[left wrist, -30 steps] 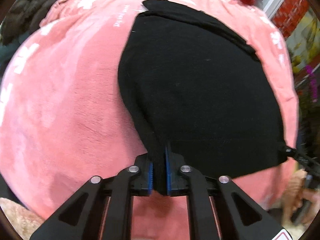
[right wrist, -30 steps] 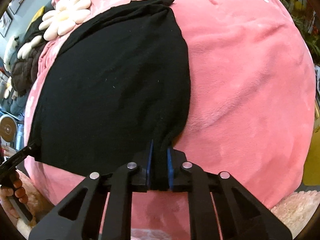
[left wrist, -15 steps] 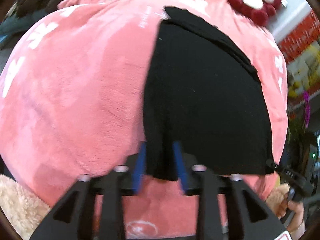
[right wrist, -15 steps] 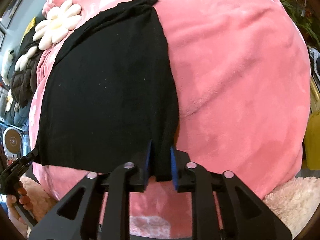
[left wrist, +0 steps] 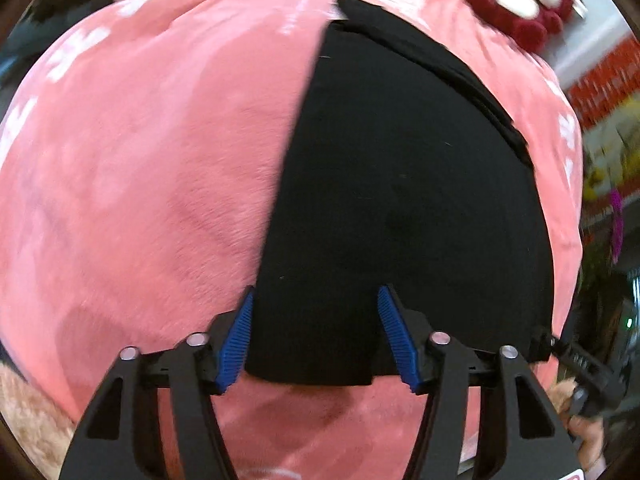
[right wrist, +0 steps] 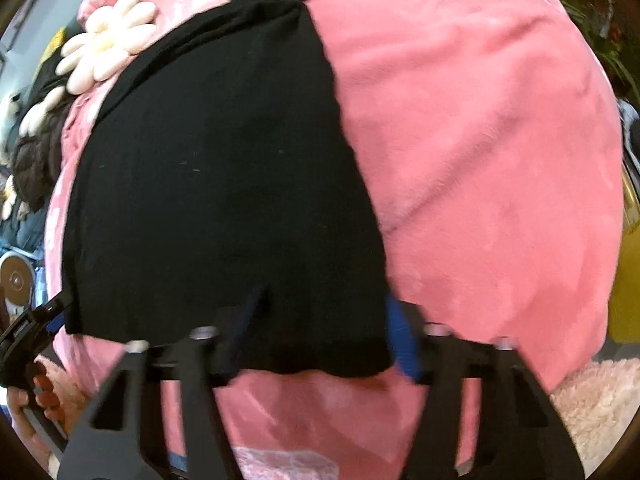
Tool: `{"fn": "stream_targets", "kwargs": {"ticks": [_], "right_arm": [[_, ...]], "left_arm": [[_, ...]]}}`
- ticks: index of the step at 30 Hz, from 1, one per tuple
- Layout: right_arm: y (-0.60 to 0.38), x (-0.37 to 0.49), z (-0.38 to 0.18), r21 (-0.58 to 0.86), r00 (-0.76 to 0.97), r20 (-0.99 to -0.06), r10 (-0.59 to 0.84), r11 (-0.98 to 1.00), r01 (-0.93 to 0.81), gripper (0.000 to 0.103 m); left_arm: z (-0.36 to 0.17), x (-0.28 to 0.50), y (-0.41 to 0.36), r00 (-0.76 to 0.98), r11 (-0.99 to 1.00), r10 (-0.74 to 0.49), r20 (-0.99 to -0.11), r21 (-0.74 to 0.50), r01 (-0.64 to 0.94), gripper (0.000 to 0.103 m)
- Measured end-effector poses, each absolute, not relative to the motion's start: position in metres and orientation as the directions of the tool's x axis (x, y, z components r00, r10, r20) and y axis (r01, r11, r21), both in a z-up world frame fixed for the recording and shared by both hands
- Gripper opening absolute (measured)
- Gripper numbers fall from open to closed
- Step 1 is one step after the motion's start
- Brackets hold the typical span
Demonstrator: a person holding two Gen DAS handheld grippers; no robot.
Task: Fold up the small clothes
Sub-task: 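Grasp the sweater hem with the right tool while the left tool grasps it too, then lift the hem with both tools and fold it toward the collar, then release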
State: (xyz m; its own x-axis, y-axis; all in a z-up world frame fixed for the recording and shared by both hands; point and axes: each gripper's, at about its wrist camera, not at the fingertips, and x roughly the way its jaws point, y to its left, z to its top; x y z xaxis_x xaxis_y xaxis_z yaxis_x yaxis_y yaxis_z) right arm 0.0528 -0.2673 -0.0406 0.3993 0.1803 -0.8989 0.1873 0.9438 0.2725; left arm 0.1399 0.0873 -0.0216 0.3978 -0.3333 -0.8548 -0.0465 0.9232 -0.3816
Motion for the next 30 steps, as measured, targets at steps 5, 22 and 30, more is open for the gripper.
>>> {"fn": "stream_targets", "kwargs": {"ticks": [5,22,30], "right_arm": [[-0.272,0.050,-0.024,0.360,0.421,-0.869,0.261,0.917,0.174,0.007],[-0.288,-0.043,0.045,0.419,0.448,-0.834,0.321,0.898,0.137,0.006],[-0.289,-0.100,0.059,0.384,0.408,-0.859,0.309,0.916,0.116,0.006]], "left_arm": [[-0.008,0.137,0.084,0.365,0.885,-0.441,-0.820,-0.465,0.026,0.007],[0.067,0.057,0.111,0.393,0.869,-0.467,-0.792,-0.493,0.038,0.005],[0.083,-0.003,0.108,0.365,0.888,-0.446,-0.817,-0.455,0.067,0.005]]}}
